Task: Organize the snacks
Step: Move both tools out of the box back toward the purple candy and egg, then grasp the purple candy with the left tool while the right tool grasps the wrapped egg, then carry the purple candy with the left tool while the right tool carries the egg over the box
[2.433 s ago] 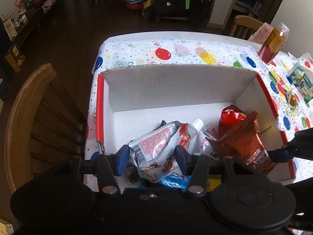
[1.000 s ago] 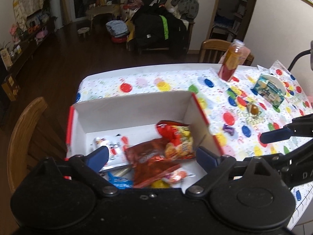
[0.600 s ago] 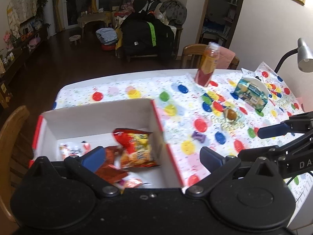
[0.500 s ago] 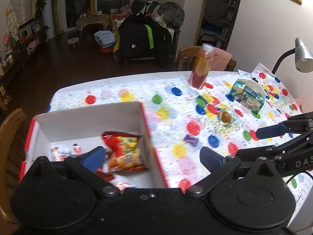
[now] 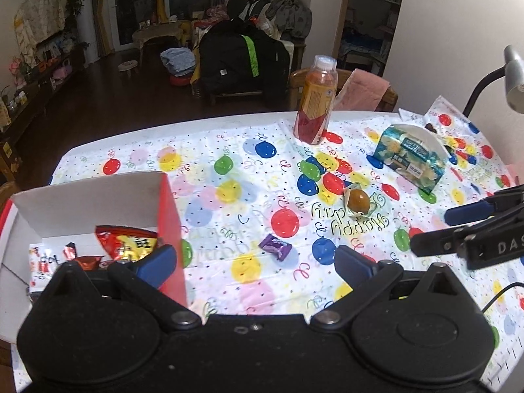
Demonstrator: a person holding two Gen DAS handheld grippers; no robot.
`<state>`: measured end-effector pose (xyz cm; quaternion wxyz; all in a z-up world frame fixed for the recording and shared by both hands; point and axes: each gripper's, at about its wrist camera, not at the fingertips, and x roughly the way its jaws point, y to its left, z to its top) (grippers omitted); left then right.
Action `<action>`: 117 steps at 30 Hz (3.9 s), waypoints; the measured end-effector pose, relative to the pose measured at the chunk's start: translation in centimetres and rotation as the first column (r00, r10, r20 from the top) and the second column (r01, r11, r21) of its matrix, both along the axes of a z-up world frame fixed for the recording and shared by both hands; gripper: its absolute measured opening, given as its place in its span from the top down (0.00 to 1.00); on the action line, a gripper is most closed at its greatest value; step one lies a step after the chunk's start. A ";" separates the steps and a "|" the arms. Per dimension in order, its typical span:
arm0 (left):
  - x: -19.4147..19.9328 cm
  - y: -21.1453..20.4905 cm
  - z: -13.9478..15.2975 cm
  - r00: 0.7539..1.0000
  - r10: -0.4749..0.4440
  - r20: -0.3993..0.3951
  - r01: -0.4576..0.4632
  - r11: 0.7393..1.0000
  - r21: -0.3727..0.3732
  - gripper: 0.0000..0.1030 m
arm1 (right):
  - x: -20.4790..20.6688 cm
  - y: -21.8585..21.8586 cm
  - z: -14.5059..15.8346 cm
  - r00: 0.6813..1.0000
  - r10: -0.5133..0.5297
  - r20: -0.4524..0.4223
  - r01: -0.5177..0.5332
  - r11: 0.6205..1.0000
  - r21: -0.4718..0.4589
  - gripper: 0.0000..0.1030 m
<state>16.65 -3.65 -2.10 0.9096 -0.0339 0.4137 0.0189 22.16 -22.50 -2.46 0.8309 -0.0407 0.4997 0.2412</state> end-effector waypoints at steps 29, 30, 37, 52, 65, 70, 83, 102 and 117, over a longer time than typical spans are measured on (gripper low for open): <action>9.1 -3.3 -10.7 0.970 0.187 -0.153 -0.195 0.980 -0.044 0.19 | 14.0 -1.0 -8.5 0.995 0.071 -0.067 -0.076 0.994 -0.080 0.45; 9.3 -3.3 -10.8 0.968 0.195 -0.157 -0.204 0.978 -0.045 0.19 | 14.2 -0.8 -8.8 0.995 0.073 -0.072 -0.079 0.994 -0.077 0.46; 10.5 -3.1 -12.2 0.955 0.224 -0.193 -0.240 0.969 -0.060 0.30 | 15.5 0.2 -10.1 0.993 0.083 -0.082 -0.090 0.992 -0.086 0.55; 11.3 -3.3 -13.3 0.944 0.252 -0.212 -0.266 0.963 -0.040 0.58 | 16.2 1.6 -11.9 0.994 0.082 -0.071 -0.092 0.985 -0.145 0.63; 10.4 -2.9 -12.9 0.954 0.209 -0.215 -0.228 0.971 -0.067 0.80 | 15.1 1.3 -11.8 0.995 0.075 -0.063 -0.083 0.985 -0.149 0.66; 9.4 -3.2 -12.3 0.959 0.183 -0.216 -0.205 0.975 -0.083 0.80 | 13.6 0.4 -11.0 0.993 0.084 -0.079 -0.095 0.986 -0.136 0.66; 5.7 -4.2 -9.7 0.973 0.084 -0.217 -0.111 0.987 -0.118 0.80 | 7.4 -0.5 -7.8 0.982 0.142 -0.126 -0.154 0.984 -0.091 0.66; 0.4 -0.1 -2.3 0.989 -0.047 -0.137 0.032 0.993 -0.113 0.80 | 0.0 3.8 -0.3 0.979 0.200 -0.028 -0.202 0.977 -0.073 0.66; -3.9 8.4 1.5 0.995 -0.065 -0.079 0.059 0.995 -0.082 0.80 | -4.9 13.3 3.1 0.970 0.243 0.019 -0.241 0.969 -0.059 0.66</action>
